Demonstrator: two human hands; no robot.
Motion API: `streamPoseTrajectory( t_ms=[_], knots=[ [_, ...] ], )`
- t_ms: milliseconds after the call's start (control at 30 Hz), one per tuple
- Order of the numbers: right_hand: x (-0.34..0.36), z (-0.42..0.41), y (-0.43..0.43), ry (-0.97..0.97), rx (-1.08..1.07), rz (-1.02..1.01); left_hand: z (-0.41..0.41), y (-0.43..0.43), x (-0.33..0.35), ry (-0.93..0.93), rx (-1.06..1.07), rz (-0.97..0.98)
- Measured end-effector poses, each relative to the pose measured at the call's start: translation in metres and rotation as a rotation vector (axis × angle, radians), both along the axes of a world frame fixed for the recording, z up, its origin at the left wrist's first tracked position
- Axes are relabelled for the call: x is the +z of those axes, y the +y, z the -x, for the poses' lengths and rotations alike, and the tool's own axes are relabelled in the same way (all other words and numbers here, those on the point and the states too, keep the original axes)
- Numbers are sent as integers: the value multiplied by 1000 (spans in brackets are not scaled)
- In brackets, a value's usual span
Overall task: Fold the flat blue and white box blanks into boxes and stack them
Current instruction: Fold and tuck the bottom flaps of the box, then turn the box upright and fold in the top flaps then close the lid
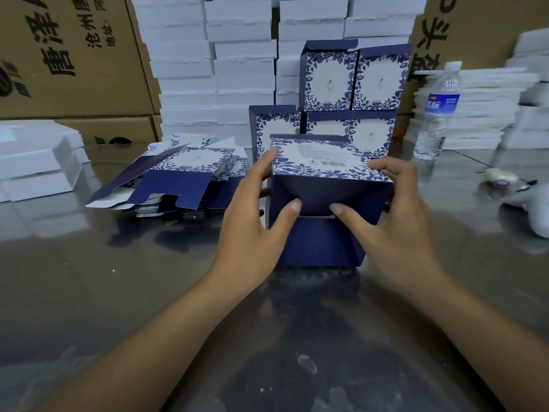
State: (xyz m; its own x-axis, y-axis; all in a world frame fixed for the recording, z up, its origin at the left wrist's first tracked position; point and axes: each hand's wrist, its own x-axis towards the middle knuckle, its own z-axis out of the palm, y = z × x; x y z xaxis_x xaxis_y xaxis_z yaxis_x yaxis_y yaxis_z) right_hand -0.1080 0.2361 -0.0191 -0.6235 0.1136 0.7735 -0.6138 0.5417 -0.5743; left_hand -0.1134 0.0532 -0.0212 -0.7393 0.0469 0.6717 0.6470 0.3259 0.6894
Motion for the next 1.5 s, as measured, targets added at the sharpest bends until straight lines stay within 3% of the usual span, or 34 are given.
streamPoseTrajectory(
  t_ms=[167, 300, 467, 700, 933, 1100, 1267, 1500],
  knots=[
    [1, 0, -1, -78, 66, 63, -3, 0, 5, -60, -74, -30],
    [7, 2, -3, -155, 162, 315, -5, -2, 6, -128, -98, -16],
    [15, 5, 2, -414, 296, 640, -5, -2, 8, -103, -119, -37],
    [7, 8, 0, -567, 288, 646, -5, -4, 10, -183, -140, -202],
    [2, 8, 1, -758, 420, 663, -8, -7, 19, -107, -219, -304],
    [5, 8, -1, -717, 525, 731, -6, -9, 20, -101, -241, -302],
    [9, 6, 2, -568, 421, 744, 2, -12, 17, -218, -107, -314],
    [10, 2, 3, -370, 358, 573, 12, -12, 17, -494, -245, -684]
  ],
)
